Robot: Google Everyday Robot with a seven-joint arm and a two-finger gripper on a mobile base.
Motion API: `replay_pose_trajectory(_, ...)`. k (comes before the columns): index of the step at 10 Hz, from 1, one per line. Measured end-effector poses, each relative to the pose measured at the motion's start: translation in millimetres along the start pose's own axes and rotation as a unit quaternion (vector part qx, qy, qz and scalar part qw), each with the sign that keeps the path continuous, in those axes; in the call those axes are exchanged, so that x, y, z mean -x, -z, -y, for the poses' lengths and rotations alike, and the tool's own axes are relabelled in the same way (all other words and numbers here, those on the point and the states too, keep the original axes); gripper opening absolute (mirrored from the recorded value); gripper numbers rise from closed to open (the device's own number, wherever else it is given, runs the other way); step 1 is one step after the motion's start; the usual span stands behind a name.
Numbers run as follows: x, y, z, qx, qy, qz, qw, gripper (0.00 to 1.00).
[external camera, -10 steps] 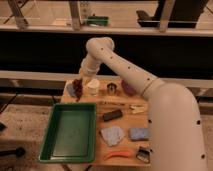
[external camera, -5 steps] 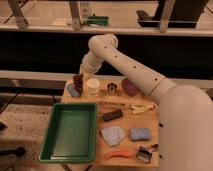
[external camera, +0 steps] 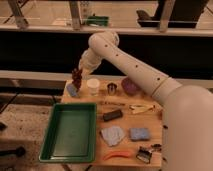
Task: Place grapes in plastic cup
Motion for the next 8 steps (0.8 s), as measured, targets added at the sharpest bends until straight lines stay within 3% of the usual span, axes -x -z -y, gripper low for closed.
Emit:
replay_pose_trajectory(3,1.2,0.7,17.1,-0.017,0.01,0.009,0.9998,0.03)
replay_pose_trajectory(8,9.5,-5.3,33.9,-0.023,0.024,0.03,0.999,0.03)
